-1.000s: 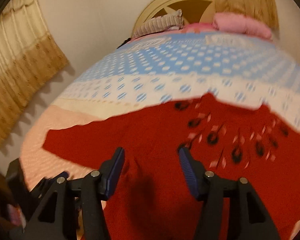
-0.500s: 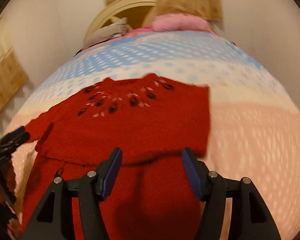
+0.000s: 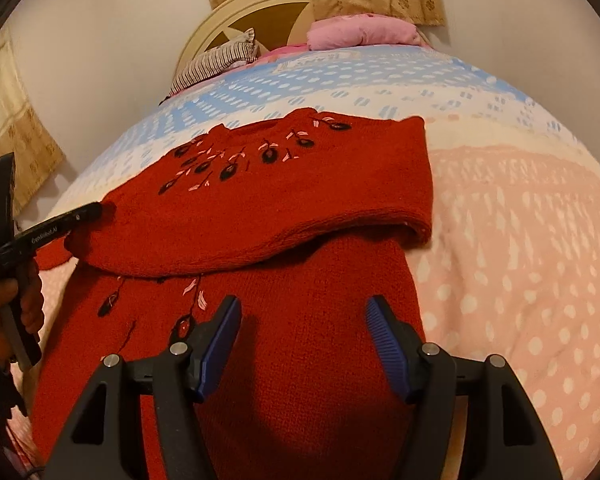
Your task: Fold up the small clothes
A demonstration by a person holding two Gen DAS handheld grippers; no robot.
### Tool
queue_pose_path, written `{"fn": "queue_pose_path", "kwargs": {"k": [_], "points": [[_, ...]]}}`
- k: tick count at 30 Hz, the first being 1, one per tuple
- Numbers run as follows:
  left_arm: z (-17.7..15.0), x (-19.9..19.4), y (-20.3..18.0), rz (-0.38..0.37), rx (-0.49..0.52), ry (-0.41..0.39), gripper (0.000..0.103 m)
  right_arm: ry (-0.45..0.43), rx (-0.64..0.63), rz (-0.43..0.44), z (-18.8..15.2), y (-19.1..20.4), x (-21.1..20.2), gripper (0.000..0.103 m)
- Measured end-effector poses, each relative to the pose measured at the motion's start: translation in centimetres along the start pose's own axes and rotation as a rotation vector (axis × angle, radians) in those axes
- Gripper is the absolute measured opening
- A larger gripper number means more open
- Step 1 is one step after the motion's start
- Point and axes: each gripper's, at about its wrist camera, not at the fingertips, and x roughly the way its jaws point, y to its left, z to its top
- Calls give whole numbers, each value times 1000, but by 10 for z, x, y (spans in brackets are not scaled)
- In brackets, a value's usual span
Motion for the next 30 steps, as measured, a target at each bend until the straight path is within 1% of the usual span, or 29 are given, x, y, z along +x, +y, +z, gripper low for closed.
{"fn": "queue_pose_path", "kwargs": {"k": [4, 6, 9, 10, 12, 14, 16, 17, 19, 20, 21, 22, 23, 24, 25, 26, 27, 28, 29, 30], "points": [[11, -8, 7, 21, -16, -46, 5, -8, 8, 3, -2, 0, -1, 67], [8, 1, 8, 55, 4, -22, 5, -8, 6, 1, -3, 0, -1, 67], [-6, 23, 14, 94, 10, 52, 5, -5, 6, -2, -3, 0, -1, 67], [-12, 29, 18, 96, -1, 64, 5, -8, 4, -6, -2, 1, -4, 67], [-17, 32, 24, 93, -18, 68, 5, -45, 6, -8, 1, 2, -15, 67], [-15, 30, 26, 82, -29, 61, 5, -73, -6, 1, 10, 5, -24, 68], [-14, 29, 22, 89, -13, 51, 6, -73, -39, -17, 23, 9, -22, 68], [-15, 28, 21, 91, -7, 49, 9, -91, -54, -33, 33, 11, -21, 68], [-16, 27, 21, 95, -15, 50, 10, -100, -54, -29, 48, 11, -14, 69], [-17, 27, 22, 95, -23, 53, 16, -65, -44, -15, 56, 9, -3, 71], [-17, 27, 25, 105, -39, 57, 26, -28, -35, -22, 61, 6, 10, 71], [-18, 24, 28, 120, -56, 53, 45, 7, -25, -45, 63, 3, 23, 71], [-20, 20, 32, 120, -71, 42, 54, 72, -9, -68, 62, 0, 40, 71], [-21, 17, 34, 118, -78, 36, 56, 110, -2, -59, 60, -1, 50, 72], [-23, 11, 38, 118, -85, 31, 57, 109, -24, -59, 58, 3, 52, 73], [-25, 8, 41, 116, -84, 25, 59, 105, -84, -96, 58, 13, 49, 73], [-27, 4, 43, 119, -79, 18, 61, 108, -117, -123, 58, 20, 46, 73], [-28, 0, 46, 133, -72, 9, 65, 100, -125, -134, 60, 25, 42, 73], [-31, -3, 50, 148, -69, 1, 67, 80, -120, -118, 63, 29, 37, 73], [-33, -6, 55, 152, -73, -2, 67, 71, -117, -84, 66, 34, 34, 73]]}}
